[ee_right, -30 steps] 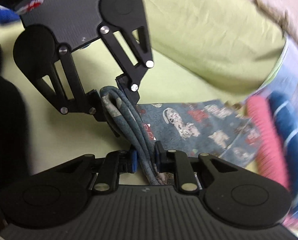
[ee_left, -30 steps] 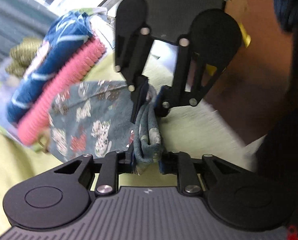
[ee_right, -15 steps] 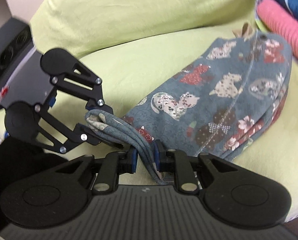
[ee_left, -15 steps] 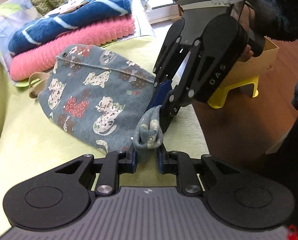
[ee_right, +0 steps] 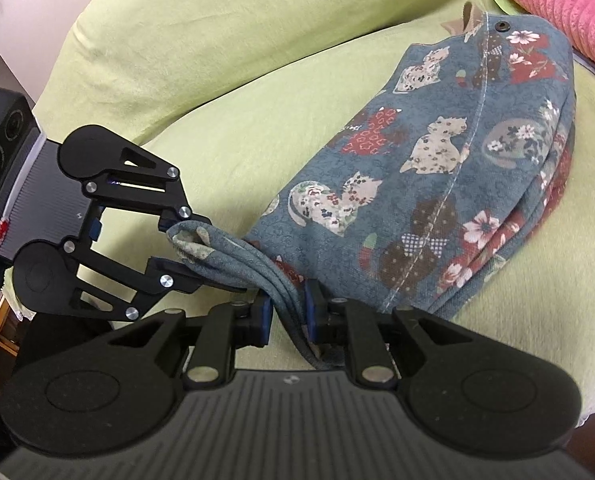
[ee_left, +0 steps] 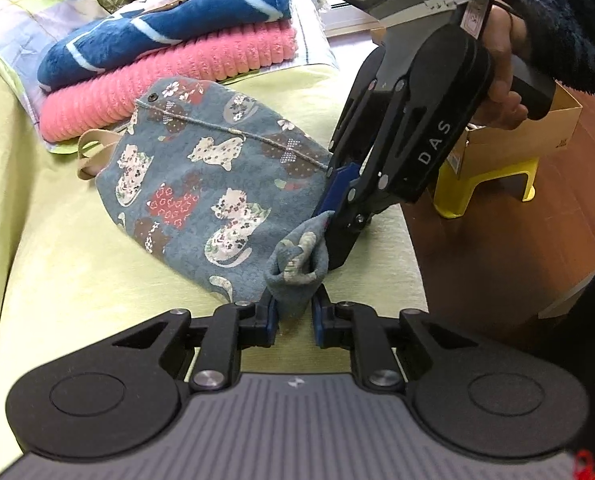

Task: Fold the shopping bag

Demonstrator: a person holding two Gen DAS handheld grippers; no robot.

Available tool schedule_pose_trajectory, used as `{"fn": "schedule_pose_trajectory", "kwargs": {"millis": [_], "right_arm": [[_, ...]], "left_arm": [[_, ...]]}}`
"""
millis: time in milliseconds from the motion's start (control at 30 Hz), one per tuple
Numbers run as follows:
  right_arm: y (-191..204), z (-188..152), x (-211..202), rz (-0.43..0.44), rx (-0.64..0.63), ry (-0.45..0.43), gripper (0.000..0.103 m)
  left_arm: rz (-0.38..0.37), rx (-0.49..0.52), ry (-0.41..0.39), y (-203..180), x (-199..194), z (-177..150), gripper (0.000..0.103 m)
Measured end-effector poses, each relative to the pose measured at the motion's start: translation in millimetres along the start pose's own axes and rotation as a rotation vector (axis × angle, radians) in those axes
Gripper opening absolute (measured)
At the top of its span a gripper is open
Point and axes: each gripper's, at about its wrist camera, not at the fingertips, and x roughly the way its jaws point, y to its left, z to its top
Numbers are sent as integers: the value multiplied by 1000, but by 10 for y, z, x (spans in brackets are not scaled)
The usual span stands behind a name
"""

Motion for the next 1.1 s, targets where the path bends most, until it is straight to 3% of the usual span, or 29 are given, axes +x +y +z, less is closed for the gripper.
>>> {"fn": "schedule_pose_trajectory", "kwargs": {"millis": [167,333,500,667,833,933,1033,1100], "right_arm": [[1,11,4,-6,-1,1,12],[-6,43,35,-10,-5,10,12],[25,106,57,-23,-21,36,12],[49,104,15,-15,15,17,21],[-235,77,-25,98,253,-21,24],[-469,105,27,135,448,13,18],[-604,159,70,141,568,50,13],[-635,199,90,132,598,71,12]], "left_arm": [[20,9,-5,-23,-40,14,24],[22,-3,-5,-43,-64,35,22],[-14,-145,27,99,-10,39,13],[-51,-245,40,214,50,-19,12],[-88,-344,54,330,109,-77,12],[-90,-370,55,363,120,-89,12],[-43,-314,53,323,40,-35,13],[41,-204,41,213,-75,27,13]]}}
